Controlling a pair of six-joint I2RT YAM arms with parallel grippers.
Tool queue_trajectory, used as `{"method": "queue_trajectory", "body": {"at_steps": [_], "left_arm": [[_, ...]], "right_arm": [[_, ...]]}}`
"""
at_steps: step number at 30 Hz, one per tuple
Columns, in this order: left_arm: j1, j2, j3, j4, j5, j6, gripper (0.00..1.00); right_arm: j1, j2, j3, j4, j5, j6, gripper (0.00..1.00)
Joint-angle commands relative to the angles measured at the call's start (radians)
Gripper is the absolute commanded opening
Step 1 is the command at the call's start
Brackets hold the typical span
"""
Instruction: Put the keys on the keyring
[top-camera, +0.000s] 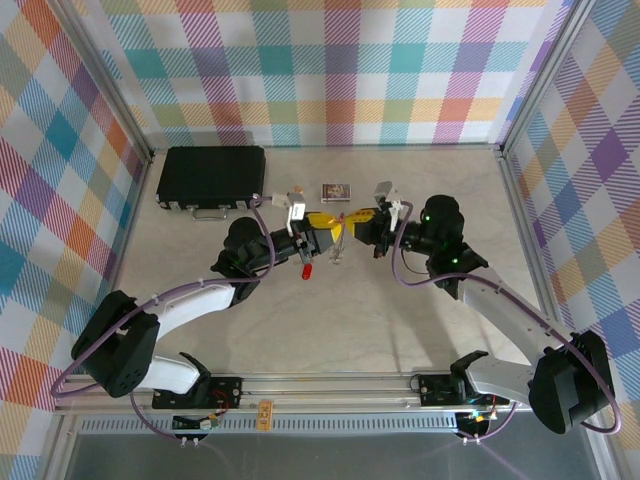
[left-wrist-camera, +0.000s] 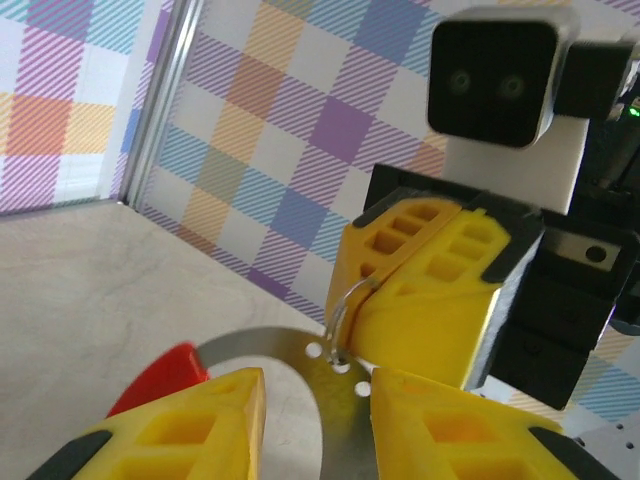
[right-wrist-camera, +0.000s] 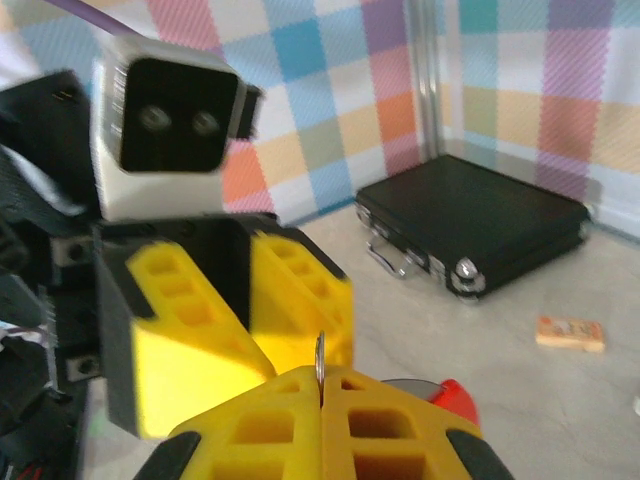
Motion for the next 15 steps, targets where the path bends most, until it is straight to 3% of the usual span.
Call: {"method": "queue_trajectory", "body": {"at_steps": [1,8,15], "left_arm": [[0.025,-0.029,-0.009,0.025,-0.022,0.004,0.35],[0.057,-0.078,-0.055,-0.003,-0.074,0.031,0.36],[0.076,-0.144,-0.083,-0.041,-0.101,0.055,0.36]], "right_arm": [[-0.009,0.016,0.024,-0.139,0.102,-0.062,0.00],[-0.008,0.047,0.037,-0.436,0.282,-0.163,0.00],[0.033,0.212,0.152,-0.641,0.346,-0.233,0.00]]}}
